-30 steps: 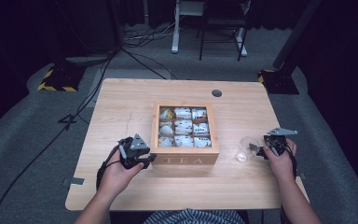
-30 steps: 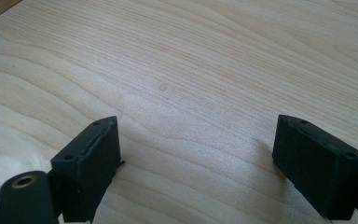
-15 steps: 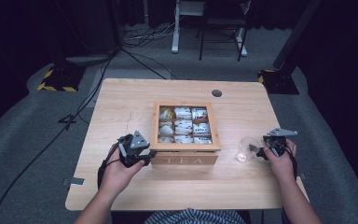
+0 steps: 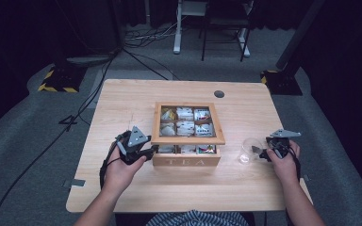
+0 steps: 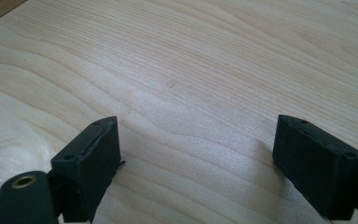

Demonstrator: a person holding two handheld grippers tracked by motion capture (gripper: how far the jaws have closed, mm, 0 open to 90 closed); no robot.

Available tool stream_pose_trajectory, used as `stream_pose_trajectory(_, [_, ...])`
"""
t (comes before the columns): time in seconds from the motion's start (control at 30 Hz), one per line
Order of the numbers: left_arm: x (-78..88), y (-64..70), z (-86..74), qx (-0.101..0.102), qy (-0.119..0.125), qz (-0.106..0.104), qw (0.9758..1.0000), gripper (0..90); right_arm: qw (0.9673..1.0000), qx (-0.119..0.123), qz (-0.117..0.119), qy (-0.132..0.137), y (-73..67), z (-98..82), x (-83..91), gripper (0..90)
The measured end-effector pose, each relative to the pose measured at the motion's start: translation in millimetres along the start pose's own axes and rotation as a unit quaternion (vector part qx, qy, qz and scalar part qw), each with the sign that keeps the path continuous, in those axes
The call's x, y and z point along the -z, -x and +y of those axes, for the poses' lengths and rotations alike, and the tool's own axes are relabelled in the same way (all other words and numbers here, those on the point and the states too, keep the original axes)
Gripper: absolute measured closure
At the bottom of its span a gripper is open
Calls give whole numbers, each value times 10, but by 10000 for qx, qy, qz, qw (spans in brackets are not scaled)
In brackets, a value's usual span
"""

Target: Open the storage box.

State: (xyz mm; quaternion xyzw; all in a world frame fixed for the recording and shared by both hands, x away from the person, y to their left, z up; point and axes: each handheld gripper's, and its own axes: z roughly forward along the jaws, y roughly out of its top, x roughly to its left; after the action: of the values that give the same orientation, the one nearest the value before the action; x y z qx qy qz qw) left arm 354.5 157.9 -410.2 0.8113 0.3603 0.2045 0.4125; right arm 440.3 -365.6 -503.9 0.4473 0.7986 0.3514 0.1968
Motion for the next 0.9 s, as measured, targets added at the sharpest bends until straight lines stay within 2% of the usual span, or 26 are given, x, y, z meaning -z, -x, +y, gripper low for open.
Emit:
stream_pose_trajectory(0.03, [0, 0, 0, 0, 0, 0, 10000, 587, 10000, 1, 0, 0, 0, 0, 0, 153])
stream_pose_trajectory(0.13, [23, 11, 23, -49, 236, 132, 9996, 568, 10000, 4, -3, -3, 0, 0, 0, 152])
stream_pose_trajectory(0.3, [74, 64, 94, -266, 346, 359, 9984, 536, 10000, 1, -5, -3, -1, 0, 0, 152])
stream_pose_trajectory(0.47, [82, 63, 111, -252, 425, 358, 9981, 521, 10000, 4, -7, -4, -2, -1, 1, 152])
stream_pose_trajectory(0.67, [67, 70, 166, -334, 546, 438, 9970, 476, 10000, 1, -3, -1, -4, -2, 2, 152])
stream_pose_trajectory(0.9, [59, 45, 239, -434, 671, 511, 9955, 466, 10000, -6, -18, -6, -11, -4, 6, 152])
